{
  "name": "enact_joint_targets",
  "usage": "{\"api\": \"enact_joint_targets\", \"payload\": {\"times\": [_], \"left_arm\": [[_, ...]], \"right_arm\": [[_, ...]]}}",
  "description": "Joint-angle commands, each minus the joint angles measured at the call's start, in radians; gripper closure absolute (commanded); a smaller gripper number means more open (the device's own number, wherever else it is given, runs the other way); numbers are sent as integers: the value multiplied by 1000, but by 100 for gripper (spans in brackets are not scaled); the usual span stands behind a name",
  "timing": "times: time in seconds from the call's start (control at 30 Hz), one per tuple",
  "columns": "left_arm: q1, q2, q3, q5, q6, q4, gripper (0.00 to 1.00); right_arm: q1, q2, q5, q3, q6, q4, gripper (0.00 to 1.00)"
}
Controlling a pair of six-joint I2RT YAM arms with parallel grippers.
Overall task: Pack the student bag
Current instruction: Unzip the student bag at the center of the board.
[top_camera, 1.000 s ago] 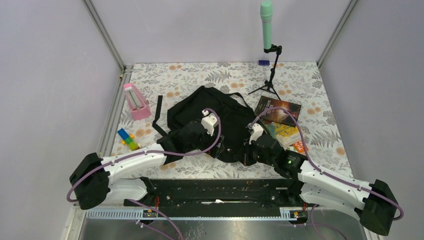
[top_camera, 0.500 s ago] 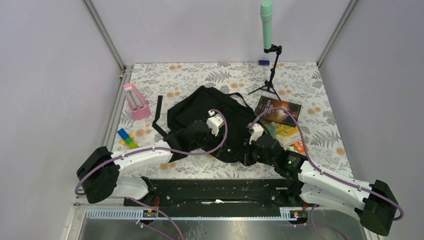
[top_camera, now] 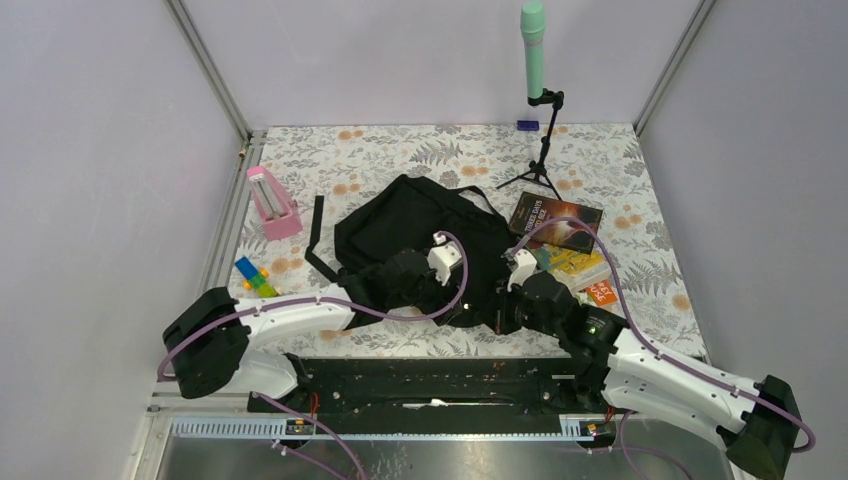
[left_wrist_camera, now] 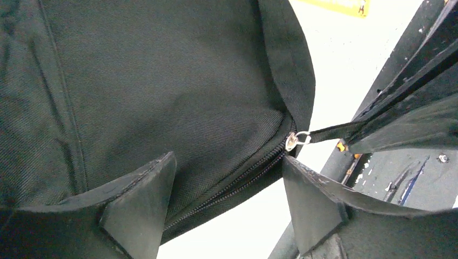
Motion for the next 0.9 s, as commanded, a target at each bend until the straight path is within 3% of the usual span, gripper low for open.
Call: {"api": "enact_joint_targets", "payload": {"times": [0.0,0.13,0.27,0.37,0.87], "left_arm": [[-30,38,39,-28,7,24,31],[-64,33,27,-132,-4,29,59],[-70,-15,-14,-187,-34,68,75],[-71,-58,-30,-207,-53,65,98],[-71,-258,-124,-372,-89,-90,100]], "right_arm": [[3,-61,24,50,14,-94,100],[3,-101,23,60,8,-139,100],[3,-128,49,35,7,-143,100],[3,-133,75,18,19,-146,100],[-6,-109,286,194,-15,-275,100]]}}
